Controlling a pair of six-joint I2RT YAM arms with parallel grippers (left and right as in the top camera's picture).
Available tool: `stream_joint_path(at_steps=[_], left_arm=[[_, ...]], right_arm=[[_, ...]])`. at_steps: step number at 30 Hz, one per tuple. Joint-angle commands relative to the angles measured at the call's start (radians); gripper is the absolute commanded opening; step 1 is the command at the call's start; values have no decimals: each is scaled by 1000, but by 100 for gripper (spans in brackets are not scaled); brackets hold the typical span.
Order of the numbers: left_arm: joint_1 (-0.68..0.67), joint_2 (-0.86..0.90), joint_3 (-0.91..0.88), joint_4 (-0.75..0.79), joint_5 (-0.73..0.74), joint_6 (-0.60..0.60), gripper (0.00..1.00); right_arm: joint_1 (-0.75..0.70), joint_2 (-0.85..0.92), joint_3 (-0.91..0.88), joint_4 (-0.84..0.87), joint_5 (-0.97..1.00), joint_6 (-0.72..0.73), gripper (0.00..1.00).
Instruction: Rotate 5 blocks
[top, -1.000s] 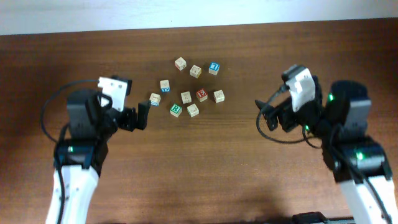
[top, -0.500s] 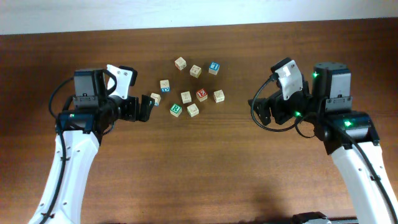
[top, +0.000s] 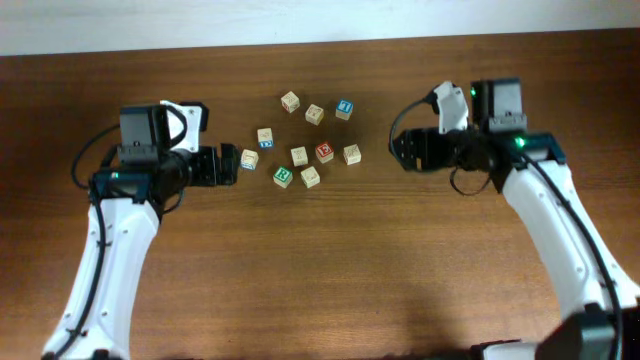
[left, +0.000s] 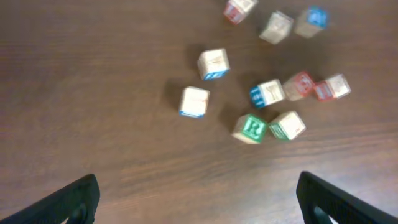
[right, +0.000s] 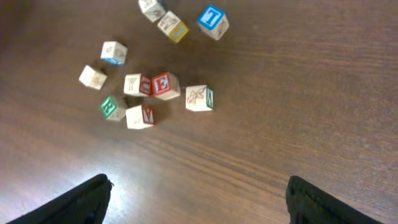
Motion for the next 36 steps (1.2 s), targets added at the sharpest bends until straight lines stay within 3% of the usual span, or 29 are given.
stream_joint_path(at_steps=[1, 7, 11, 17, 27, 36], left_arm=[[-1, 99, 173, -91, -107, -97, 99], [-1, 291, 410, -249, -148, -134, 85], [-1, 336, 410, -258, -249, -239, 85], [-1, 365, 410, -254, -249, -242, 84], [-1, 369, 410, -252, -248, -242, 86], [-1, 369, 408, -253, -248, -242, 86]], right_arm=[[64, 90, 180, -76, 130, 65, 89], [178, 259, 387, -139, 240, 71, 86], [219, 324, 386, -93, 284, 108, 82], [248, 398, 386, -38, 285, 107, 67], [254, 536, 386, -31, 283, 107, 65], [257, 590, 385, -27, 279, 108, 57]])
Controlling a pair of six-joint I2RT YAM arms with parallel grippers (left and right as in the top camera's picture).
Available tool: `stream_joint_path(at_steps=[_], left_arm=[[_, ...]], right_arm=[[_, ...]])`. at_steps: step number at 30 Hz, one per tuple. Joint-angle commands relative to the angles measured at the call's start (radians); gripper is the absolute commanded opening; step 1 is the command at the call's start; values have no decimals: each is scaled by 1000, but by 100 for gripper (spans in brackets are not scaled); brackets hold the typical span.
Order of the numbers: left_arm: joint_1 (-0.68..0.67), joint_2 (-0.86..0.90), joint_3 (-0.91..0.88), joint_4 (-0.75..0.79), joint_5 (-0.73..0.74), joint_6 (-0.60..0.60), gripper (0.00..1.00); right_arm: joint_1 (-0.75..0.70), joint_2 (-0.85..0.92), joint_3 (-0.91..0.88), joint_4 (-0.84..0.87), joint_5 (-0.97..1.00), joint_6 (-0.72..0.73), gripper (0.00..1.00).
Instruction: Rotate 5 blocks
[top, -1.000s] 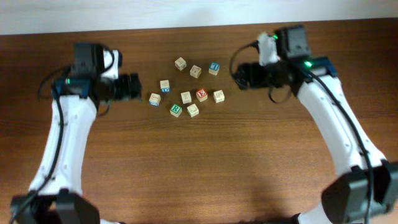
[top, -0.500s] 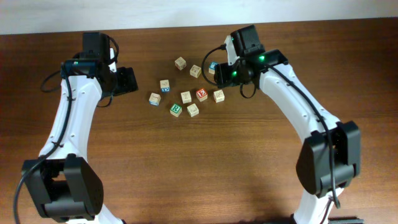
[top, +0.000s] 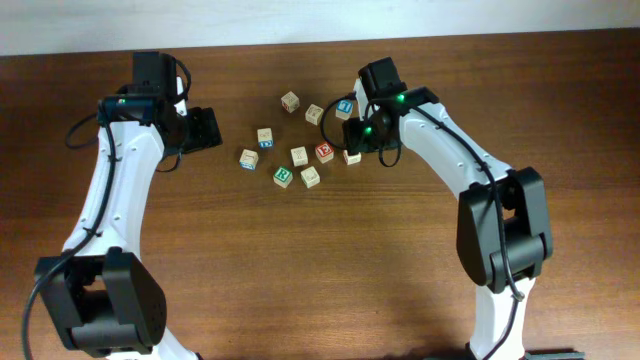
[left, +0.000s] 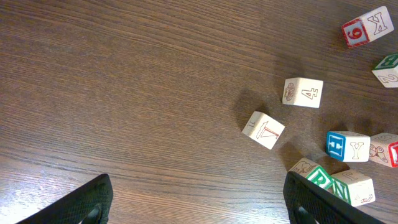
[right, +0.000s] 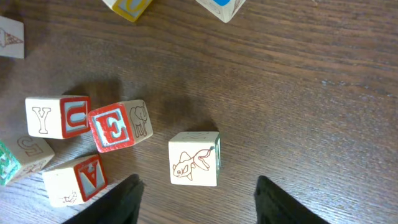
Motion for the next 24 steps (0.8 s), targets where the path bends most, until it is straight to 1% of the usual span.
stream_joint_path(at_steps=[1, 5, 9, 11, 18, 20, 21, 24], left_arm=[[-1, 10, 15, 0, -11, -13, 86], [-1, 10, 15, 0, -11, -13, 87], [-1, 10, 15, -2, -11, -13, 88], [-1, 10, 15, -2, -11, -13, 88], [-1, 10, 15, -1, -11, -13, 89], [-1, 10, 15, -1, -11, -13, 90], [-1, 10, 15, -1, -11, -13, 90], [-1, 10, 15, -1, -11, -13, 93]], right_arm=[[16, 30, 18, 3, 8, 2, 57], [39, 47, 18, 27, 10, 2, 56], [45, 66, 18, 37, 42, 13, 50], [44, 75, 18, 36, 90, 55, 50], [44, 82, 18, 45, 107, 55, 50], [44, 82, 18, 44, 107, 55, 45], [44, 82, 18, 43, 106, 55, 40], [47, 82, 18, 40, 106, 55, 39]])
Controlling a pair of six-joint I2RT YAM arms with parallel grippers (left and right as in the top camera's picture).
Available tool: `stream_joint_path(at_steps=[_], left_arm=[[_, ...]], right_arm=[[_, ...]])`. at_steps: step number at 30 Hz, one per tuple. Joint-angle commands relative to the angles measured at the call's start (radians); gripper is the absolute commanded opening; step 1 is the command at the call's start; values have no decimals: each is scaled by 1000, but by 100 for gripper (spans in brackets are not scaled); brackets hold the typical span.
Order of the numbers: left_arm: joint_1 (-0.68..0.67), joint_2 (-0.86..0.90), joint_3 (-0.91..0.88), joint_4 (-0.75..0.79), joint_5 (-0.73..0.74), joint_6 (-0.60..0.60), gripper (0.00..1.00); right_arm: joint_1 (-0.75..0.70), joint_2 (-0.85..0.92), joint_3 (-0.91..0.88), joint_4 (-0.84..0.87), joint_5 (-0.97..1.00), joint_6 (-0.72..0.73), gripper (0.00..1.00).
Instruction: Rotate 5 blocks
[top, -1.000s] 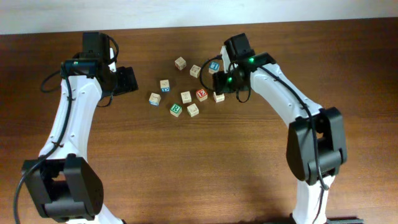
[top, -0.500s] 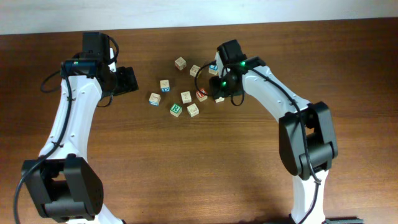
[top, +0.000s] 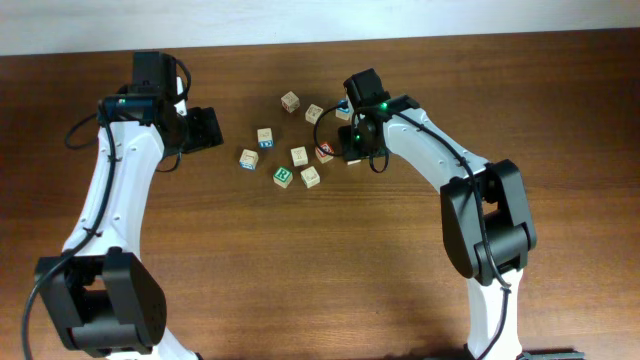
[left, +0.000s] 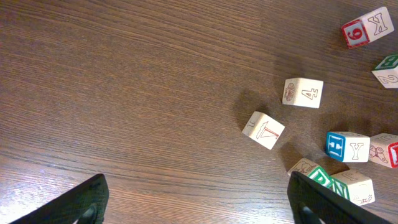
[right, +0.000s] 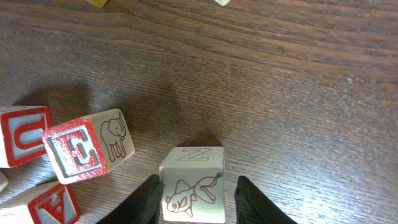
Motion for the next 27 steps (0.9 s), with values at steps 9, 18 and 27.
stream_joint_path(at_steps=[9, 18, 27], left_arm=[[-1, 10, 15, -1, -11, -9, 93], [-1, 10, 15, -2, -11, -9, 94], [-1, 10, 15, -2, -11, -9, 95]], right_arm=[[21, 14, 18, -15, 20, 10, 37], [21, 14, 18, -31, 19, 10, 26], [21, -21, 20, -231, -115, 28, 27]])
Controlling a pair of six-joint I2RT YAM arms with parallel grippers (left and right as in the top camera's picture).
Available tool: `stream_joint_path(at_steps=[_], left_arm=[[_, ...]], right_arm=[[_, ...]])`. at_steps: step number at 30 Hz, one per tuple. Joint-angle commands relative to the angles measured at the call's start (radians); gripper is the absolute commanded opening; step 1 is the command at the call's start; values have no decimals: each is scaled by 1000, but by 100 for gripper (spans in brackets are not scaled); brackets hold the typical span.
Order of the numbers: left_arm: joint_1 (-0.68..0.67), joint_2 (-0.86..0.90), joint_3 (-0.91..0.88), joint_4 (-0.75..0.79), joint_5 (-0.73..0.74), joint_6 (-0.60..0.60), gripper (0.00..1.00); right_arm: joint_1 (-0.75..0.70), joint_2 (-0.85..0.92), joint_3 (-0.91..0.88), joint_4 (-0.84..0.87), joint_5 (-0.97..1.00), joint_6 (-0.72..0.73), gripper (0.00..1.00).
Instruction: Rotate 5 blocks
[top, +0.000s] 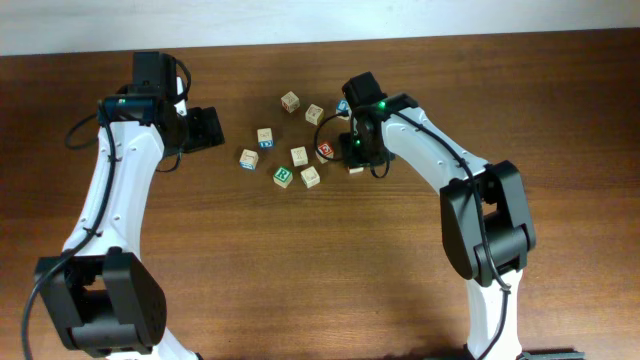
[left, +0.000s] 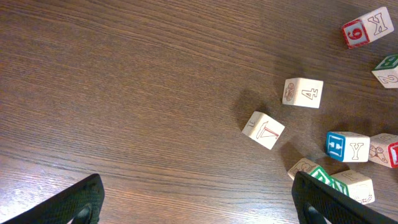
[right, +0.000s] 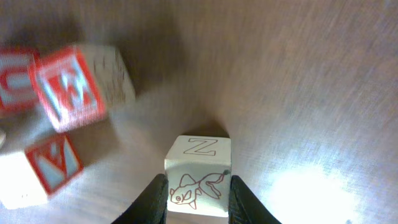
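Note:
Several lettered wooden blocks lie in a loose group at the table's middle. My right gripper (right: 198, 200) is shut on the white fish block (right: 198, 174), with a Z on its far face, one finger on each side. In the overhead view the right gripper (top: 355, 150) covers most of that block at the group's right edge. Whether the block rests on the wood cannot be told. The red E block (right: 67, 92) and red A block (right: 42, 173) lie to its left, blurred. My left gripper (left: 202, 205) stands open over bare wood, left of the T block (left: 263, 129).
Near the left gripper lie the 4 block (left: 303, 93), the blue H block (left: 346, 146) and a green block (left: 320, 177). Further blocks (top: 290, 100) sit at the back of the group. The wooden table (top: 300, 280) ends at a pale wall along the far edge.
My right gripper's fingers stood just beside the fish block and now press on both its sides. The right wrist view is now blurred and the E block sits differently in it. The left arm is unchanged.
Both grippers first stood open on either side of the group. Then the left sat open at the group's far left, where it has stayed, and the right was open above the fish block. It was then low around that block, and now grips it.

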Motion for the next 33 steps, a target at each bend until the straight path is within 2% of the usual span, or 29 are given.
stream_joint_path(at_steps=[1, 8, 13, 19, 25, 29, 31, 33], left_arm=[[-1, 10, 15, -2, -11, -9, 95], [-1, 10, 15, -1, -11, -9, 96], [-1, 10, 15, -2, -11, -9, 96], [-1, 10, 15, -2, -11, -9, 96], [-1, 10, 15, 0, -11, -9, 97], [-1, 10, 15, 3, -11, -9, 97], [-1, 10, 15, 3, -11, -9, 97], [-1, 10, 15, 3, -11, -9, 97]], right_arm=[[10, -18, 3, -96, -86, 9, 27], [10, -18, 3, -335, -106, 8, 31], [10, -17, 3, -397, -106, 8, 32], [10, -17, 3, -404, -106, 8, 45], [10, -17, 19, -404, -107, 7, 46], [12, -18, 124, -408, -107, -18, 47], [24, -18, 194, -366, -108, -18, 48], [45, -18, 208, -293, -107, -18, 54]])
